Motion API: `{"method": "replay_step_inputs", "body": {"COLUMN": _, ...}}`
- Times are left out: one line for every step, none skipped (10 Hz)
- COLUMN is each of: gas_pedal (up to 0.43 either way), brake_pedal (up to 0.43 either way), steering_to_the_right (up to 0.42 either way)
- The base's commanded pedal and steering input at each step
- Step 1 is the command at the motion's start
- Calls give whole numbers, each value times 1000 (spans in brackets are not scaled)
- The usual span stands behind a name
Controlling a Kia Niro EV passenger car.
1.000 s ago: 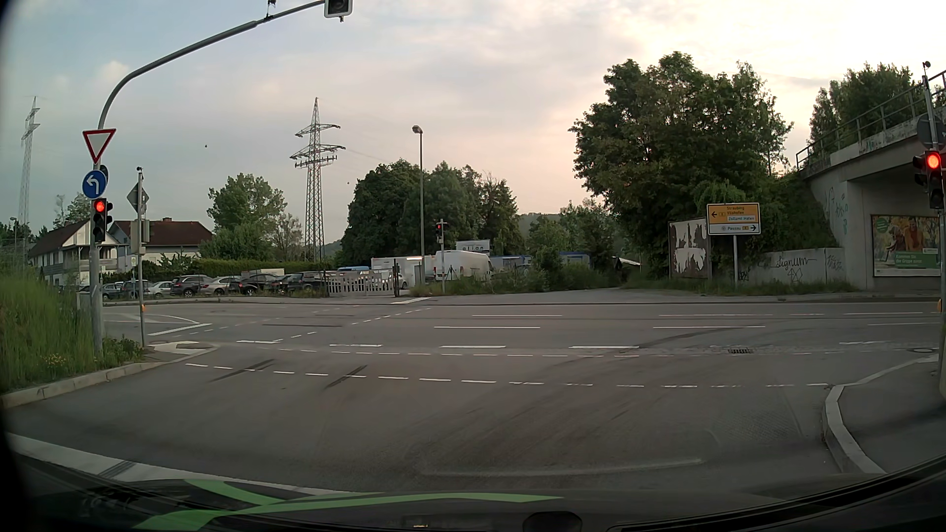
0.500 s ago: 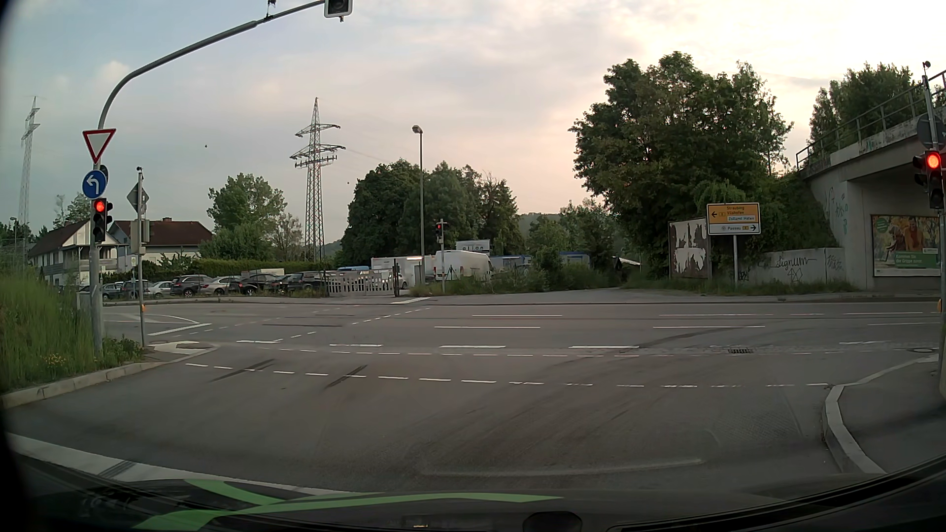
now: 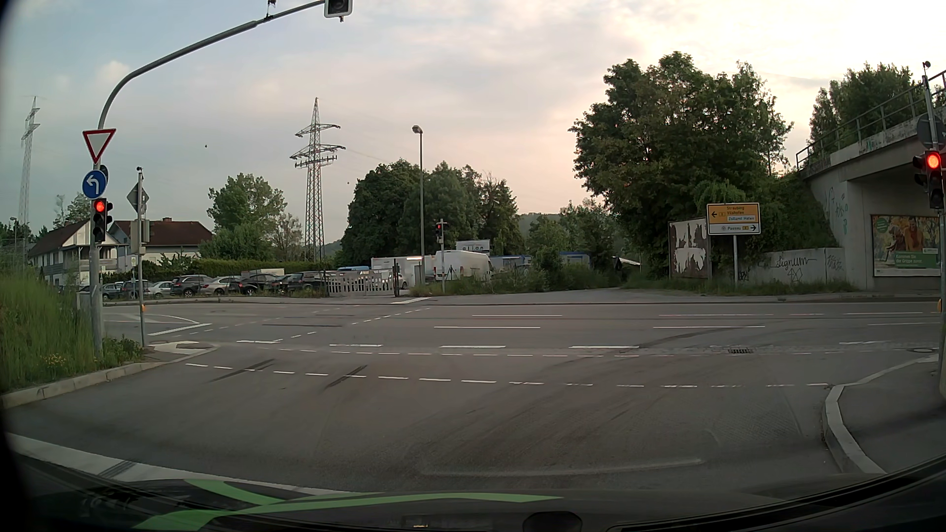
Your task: Follow the waypoints while adhering to traffic rules and regulations
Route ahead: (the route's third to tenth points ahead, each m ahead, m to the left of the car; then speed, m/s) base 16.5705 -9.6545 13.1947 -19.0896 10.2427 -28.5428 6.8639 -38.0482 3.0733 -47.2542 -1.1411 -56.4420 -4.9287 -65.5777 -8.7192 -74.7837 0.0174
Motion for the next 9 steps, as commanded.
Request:
{"method": "replay_step_inputs", "body": {"gas_pedal": 0, "brake_pedal": 238, "steering_to_the_right": 63}}
{"method": "replay_step_inputs", "body": {"gas_pedal": 0, "brake_pedal": 244, "steering_to_the_right": 63}}
{"method": "replay_step_inputs", "body": {"gas_pedal": 0, "brake_pedal": 244, "steering_to_the_right": 63}}
{"method": "replay_step_inputs", "body": {"gas_pedal": 0, "brake_pedal": 244, "steering_to_the_right": 63}}
{"method": "replay_step_inputs", "body": {"gas_pedal": 0, "brake_pedal": 244, "steering_to_the_right": 63}}
{"method": "replay_step_inputs", "body": {"gas_pedal": 0, "brake_pedal": 244, "steering_to_the_right": 63}}
{"method": "replay_step_inputs", "body": {"gas_pedal": 0, "brake_pedal": 244, "steering_to_the_right": 63}}
{"method": "replay_step_inputs", "body": {"gas_pedal": 0, "brake_pedal": 250, "steering_to_the_right": 63}}
{"method": "replay_step_inputs", "body": {"gas_pedal": 0, "brake_pedal": 250, "steering_to_the_right": 63}}
